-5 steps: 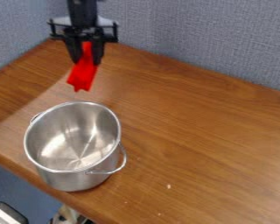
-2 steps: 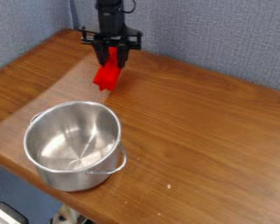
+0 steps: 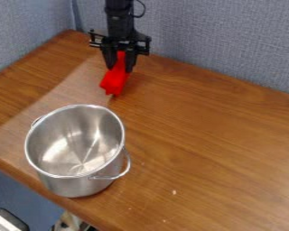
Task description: Move the red object from the metal pot to the table
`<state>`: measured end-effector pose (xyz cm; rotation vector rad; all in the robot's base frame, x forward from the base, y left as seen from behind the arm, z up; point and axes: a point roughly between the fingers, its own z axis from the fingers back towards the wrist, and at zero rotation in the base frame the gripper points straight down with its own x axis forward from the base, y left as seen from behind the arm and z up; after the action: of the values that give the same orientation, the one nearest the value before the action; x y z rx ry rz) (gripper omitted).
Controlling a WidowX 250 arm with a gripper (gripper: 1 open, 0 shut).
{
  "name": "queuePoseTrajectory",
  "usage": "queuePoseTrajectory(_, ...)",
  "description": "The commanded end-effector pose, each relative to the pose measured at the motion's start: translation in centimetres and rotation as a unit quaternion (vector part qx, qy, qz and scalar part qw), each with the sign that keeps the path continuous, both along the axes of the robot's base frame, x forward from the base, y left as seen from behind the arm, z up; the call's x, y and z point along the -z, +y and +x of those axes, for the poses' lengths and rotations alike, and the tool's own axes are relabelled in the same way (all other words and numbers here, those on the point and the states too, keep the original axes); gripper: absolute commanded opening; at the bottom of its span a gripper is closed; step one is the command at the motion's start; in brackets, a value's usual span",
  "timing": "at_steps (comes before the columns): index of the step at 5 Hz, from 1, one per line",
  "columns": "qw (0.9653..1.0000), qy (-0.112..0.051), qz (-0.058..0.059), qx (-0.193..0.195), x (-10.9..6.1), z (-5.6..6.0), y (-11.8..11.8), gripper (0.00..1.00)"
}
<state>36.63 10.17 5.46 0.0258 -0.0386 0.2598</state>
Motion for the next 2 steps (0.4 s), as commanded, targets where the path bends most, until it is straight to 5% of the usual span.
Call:
queuePoseTrajectory(1, 0.9995, -0.026, 0.016, 0.009, -1.59, 0.92, 0.15, 0.0)
queuePoseTrajectory(2, 0.9995, -0.024, 0.018, 0.012, -1.46, 0.92, 0.11, 0.0)
